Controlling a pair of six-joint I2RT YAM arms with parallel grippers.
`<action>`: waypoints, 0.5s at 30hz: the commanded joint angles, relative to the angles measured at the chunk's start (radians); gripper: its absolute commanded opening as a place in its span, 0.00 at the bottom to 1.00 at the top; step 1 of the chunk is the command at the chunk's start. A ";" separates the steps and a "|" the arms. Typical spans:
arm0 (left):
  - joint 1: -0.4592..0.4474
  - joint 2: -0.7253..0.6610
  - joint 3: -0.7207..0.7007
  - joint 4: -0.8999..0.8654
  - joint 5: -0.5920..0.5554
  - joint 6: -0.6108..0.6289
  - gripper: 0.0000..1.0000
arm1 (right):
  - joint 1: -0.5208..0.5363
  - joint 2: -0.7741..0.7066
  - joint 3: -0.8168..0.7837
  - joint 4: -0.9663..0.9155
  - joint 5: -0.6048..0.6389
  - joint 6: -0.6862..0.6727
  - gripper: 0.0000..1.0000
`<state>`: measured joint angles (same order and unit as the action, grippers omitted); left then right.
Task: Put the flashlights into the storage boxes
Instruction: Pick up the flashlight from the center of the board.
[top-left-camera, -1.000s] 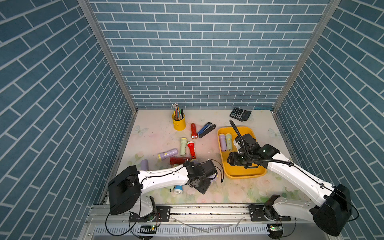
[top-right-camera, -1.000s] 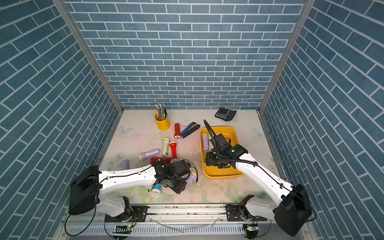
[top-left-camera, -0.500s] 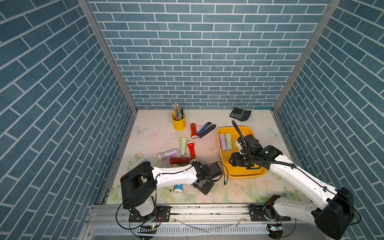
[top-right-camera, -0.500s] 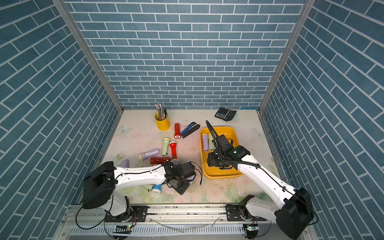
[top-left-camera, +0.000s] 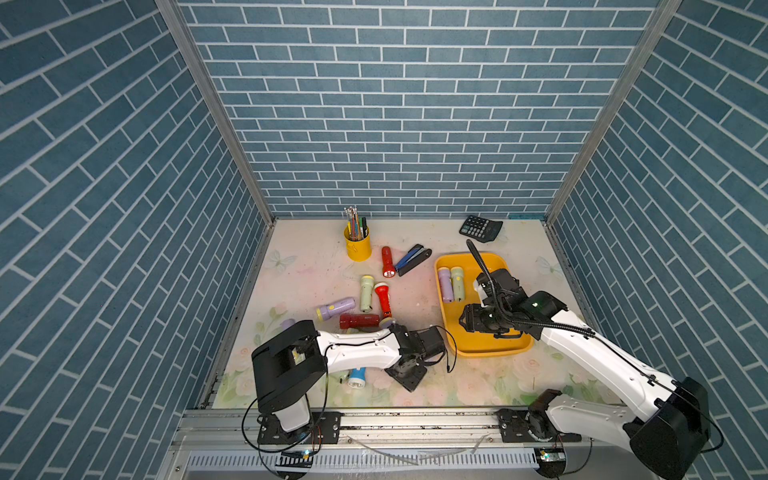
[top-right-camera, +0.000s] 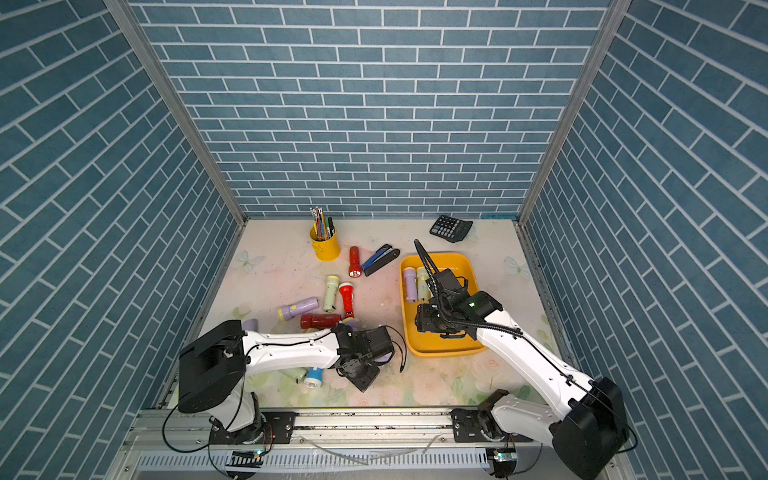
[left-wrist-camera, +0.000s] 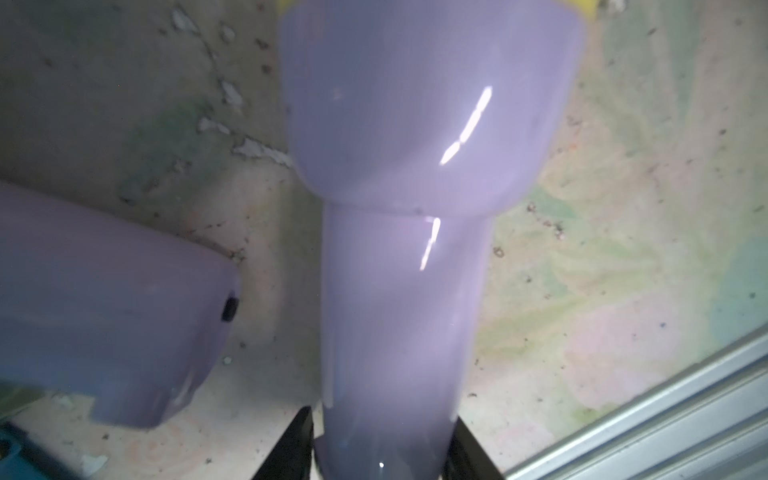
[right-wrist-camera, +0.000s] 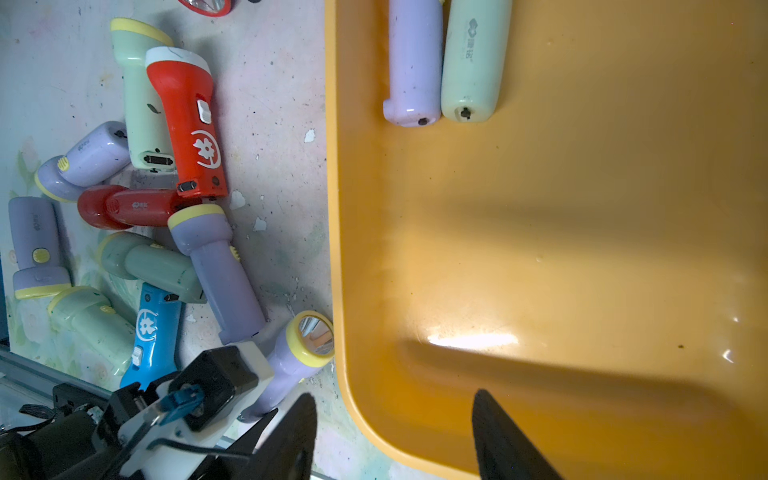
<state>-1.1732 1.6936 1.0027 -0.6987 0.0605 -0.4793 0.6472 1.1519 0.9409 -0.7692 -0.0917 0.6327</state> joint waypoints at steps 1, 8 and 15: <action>-0.006 0.029 0.039 -0.050 -0.021 0.020 0.47 | -0.007 -0.020 -0.024 0.007 0.012 0.035 0.61; -0.006 0.013 0.025 -0.034 -0.018 0.035 0.36 | -0.015 -0.021 -0.030 0.026 0.012 0.022 0.61; -0.004 -0.080 -0.029 0.042 -0.007 0.023 0.30 | -0.016 -0.052 -0.055 0.099 0.040 0.010 0.61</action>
<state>-1.1732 1.6714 0.9936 -0.6891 0.0532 -0.4564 0.6357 1.1378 0.9123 -0.7120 -0.0837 0.6323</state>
